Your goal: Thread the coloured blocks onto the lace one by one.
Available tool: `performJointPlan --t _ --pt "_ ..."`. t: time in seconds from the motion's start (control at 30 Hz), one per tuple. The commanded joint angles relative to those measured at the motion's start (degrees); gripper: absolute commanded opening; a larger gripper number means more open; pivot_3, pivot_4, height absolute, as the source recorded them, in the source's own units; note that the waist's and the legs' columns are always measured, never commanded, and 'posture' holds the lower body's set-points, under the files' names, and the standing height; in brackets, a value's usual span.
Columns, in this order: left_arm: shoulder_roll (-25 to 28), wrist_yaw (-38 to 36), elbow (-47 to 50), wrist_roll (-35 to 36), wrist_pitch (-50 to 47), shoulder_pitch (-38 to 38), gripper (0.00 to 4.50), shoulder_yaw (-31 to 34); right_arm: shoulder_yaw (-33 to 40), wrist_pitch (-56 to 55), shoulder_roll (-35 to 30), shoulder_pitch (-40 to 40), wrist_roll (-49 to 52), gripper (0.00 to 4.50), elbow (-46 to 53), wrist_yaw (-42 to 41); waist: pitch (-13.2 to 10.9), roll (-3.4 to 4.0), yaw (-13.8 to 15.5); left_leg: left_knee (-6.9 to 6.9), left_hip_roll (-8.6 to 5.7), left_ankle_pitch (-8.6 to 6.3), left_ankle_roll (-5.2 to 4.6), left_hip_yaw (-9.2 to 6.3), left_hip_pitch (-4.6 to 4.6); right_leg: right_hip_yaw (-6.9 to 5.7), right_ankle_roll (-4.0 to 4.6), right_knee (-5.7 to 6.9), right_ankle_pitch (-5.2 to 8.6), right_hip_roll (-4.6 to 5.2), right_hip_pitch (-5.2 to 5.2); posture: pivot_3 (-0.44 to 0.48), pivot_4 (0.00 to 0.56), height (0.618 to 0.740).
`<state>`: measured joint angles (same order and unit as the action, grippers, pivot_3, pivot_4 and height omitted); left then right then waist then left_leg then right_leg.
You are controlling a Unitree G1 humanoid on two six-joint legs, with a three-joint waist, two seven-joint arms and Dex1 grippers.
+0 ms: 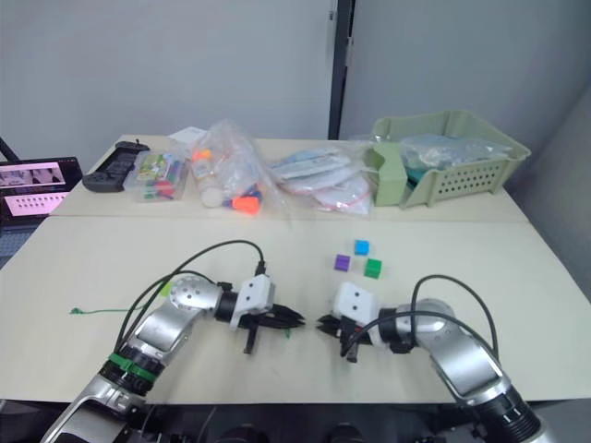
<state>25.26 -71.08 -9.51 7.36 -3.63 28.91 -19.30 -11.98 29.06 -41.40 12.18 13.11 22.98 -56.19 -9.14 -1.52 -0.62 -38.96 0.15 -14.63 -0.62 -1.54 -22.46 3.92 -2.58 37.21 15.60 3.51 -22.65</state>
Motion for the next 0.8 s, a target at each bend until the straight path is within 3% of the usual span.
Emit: performJointPlan --t 0.03,0.1,0.3,0.53,0.67,0.8 --pt "0.9 0.2 -0.2 0.0 1.2 0.7 0.0 1.1 6.0 1.8 -1.3 -1.2 2.3 1.85 2.8 2.1 0.0 0.0 -0.1 0.0 0.0 0.0 0.0 0.0 0.0 0.0 0.0 -0.01 0.0 0.0 0.0 0.0 0.15 0.74" --pt "1.3 -0.1 -0.2 0.1 1.4 0.7 0.0 1.0 9.4 3.2 -1.2 -1.8 3.3 2.58 2.5 4.1 0.0 0.0 -0.1 0.0 0.0 0.0 0.0 0.02 0.0 0.0 0.0 -0.02 0.0 0.0 0.02 0.0 0.15 0.74" --pt "2.1 -0.8 0.3 0.3 1.5 0.6 0.0 1.1 17.1 5.3 2.7 -1.9 2.3 2.58 -0.1 14.5 0.0 0.0 -0.1 0.0 0.01 0.0 0.0 0.01 0.0 0.01 0.0 -0.02 0.0 0.0 0.01 0.0 0.15 0.74" --pt "2.6 -1.0 0.6 0.6 1.6 0.1 0.0 1.3 18.1 6.2 7.9 2.3 -2.2 2.58 -6.9 26.4 0.0 0.02 -0.2 0.02 0.01 0.0 0.0 0.05 0.0 0.03 0.0 -0.01 0.0 0.0 -0.03 0.0 0.15 0.74" --pt "2.7 -0.8 1.3 0.6 1.4 -0.6 0.0 1.3 16.5 4.3 10.2 4.3 -3.0 2.58 -10.3 28.1 0.0 0.02 -0.2 0.05 0.0 0.0 0.0 0.04 0.0 0.04 0.01 0.03 0.0 0.0 -0.04 0.0 0.15 0.74" --pt "2.6 -0.4 1.7 0.6 1.2 -0.9 0.0 1.4 14.7 2.9 8.0 6.6 -2.9 2.58 -12.8 23.8 0.0 0.04 -0.2 0.06 0.0 0.0 0.0 0.02 -0.02 0.03 0.0 0.02 -0.01 0.02 -0.05 0.0 0.15 0.74"
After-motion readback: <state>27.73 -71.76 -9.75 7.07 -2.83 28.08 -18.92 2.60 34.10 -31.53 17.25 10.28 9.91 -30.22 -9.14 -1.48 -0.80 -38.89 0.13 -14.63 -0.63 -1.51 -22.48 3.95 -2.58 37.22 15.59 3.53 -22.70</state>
